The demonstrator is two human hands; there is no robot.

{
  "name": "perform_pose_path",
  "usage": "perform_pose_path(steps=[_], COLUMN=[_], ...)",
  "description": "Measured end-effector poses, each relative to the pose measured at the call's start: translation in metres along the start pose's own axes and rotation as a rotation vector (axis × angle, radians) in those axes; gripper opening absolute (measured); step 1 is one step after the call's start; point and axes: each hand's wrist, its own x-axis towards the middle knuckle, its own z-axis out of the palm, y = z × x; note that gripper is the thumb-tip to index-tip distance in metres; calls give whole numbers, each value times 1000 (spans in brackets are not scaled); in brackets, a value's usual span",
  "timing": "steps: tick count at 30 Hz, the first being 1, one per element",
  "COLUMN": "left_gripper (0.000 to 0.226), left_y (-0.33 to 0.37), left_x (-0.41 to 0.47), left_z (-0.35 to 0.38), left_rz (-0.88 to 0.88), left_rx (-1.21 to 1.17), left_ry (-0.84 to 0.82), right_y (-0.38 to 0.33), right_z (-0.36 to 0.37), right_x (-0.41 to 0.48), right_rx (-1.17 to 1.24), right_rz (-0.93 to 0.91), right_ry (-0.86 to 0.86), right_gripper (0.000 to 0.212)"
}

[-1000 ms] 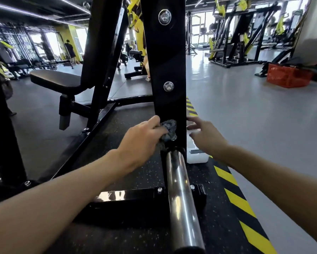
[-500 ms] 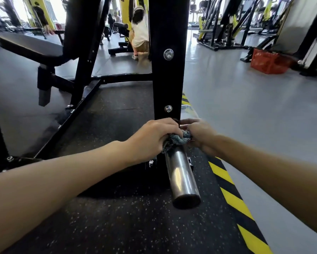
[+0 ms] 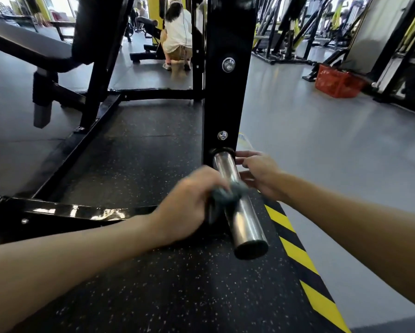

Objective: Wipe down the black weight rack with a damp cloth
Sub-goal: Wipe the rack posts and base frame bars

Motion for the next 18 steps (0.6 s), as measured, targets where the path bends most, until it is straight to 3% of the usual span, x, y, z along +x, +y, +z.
perform_pose_path(steps=[2, 3, 5, 7, 9, 18], left_gripper=[42, 45, 44, 36, 31, 29], left_y=[-32, -44, -54, -45, -23, 15], left_x=[14, 22, 35, 42, 41, 5], left_z=[11, 20, 39, 54, 59, 59], left_rz=[-562, -827, -1087, -1133, -1115, -1085], left_rx=[-97, -244, -686, -1052, -1218, -1260], left_ry=[371, 471, 513, 433, 305, 48], right_y=[-1, -2, -1, 0, 4, 24], right_z=[0, 0, -1, -2, -7, -9], right_x=[-1, 0, -3, -2, 1, -8], right_rx=[-22, -31, -24, -47, -78, -10], right_rz=[3, 3, 1, -14, -25, 35], right_ry=[19, 22, 8, -8, -16, -100], right_gripper=[42, 41, 42, 44, 47, 50])
